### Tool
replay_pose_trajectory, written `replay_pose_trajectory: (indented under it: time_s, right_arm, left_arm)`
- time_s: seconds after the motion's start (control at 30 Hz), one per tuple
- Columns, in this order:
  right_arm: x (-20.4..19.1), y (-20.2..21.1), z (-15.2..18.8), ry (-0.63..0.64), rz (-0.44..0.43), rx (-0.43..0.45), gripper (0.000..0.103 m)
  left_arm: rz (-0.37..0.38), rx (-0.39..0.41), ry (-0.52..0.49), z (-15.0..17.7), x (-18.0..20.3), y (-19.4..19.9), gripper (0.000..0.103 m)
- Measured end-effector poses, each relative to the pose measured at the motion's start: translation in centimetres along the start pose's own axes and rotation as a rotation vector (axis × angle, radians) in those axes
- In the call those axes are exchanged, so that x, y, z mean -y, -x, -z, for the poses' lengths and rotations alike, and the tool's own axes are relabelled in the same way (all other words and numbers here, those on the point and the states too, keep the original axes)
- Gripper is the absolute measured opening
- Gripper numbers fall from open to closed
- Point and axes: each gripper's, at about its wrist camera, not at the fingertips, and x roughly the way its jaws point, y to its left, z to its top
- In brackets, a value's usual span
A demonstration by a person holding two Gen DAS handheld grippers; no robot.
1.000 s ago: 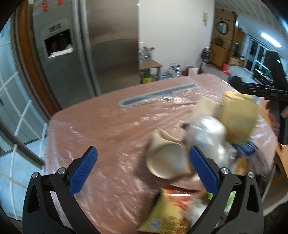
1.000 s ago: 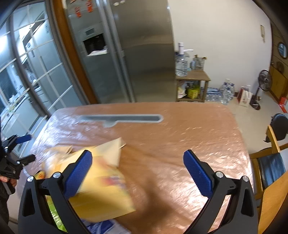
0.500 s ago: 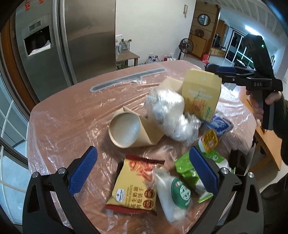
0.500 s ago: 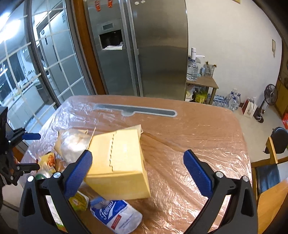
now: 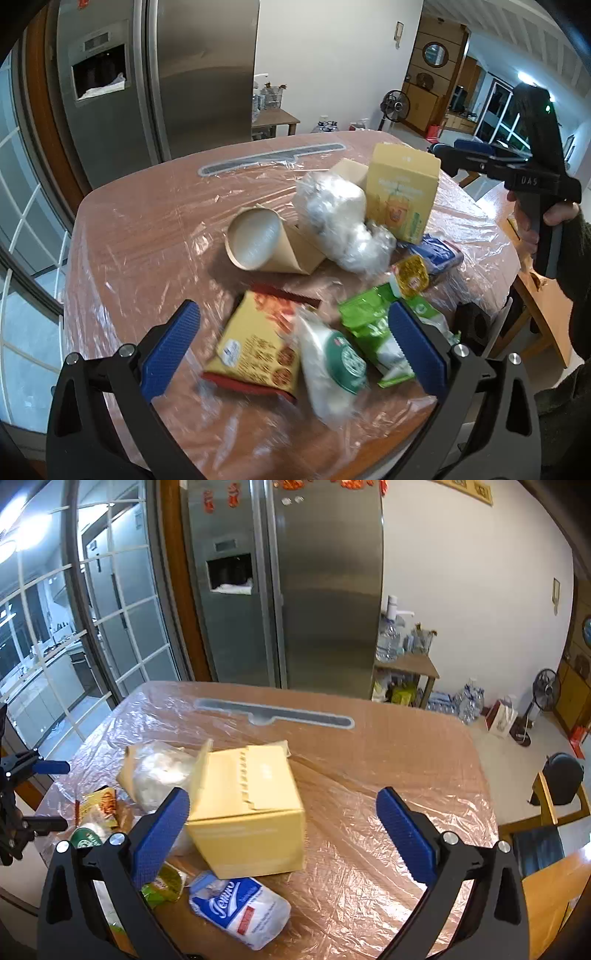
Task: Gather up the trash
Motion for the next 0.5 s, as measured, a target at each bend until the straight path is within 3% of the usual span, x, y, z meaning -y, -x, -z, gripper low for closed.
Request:
replay_pose_trajectory:
  time_s: [0.17,0.2,0.27,0.43,0.5]
  right_arm:
    - [-0.9,-0.7,0.8,0.048,0.073,-0.018,0.099]
    - [-0.8,-1.0,0.9,0.040,0.078,-0.023,0.099]
    - [-0.4,-1.6,1.3,0.009,0.061,-0.038,0.099]
    - [-0.8,-2.8,1.8,0.050,0.092,-0.061,0.099]
    - [-0.8,-3.2,1.9,0.053,0.103,-0.063,0.099]
  left_arm:
    - [-0.051,-0.007,-0.053,0.8,2.9,-0.6,0.099]
    - [-0.061,-0.009,-0.055,0.9,3.3,-0.8,0.095]
    - [-0.069,-0.019,-0.040,1.1,3.5,-1.2,0.078]
    - [-0.070,-0.077,-0.013,1.7,3.2,-2.8,0.056]
    - [-0.069,-0.085,-0.017,2.0,3.2,-2.9,0.052]
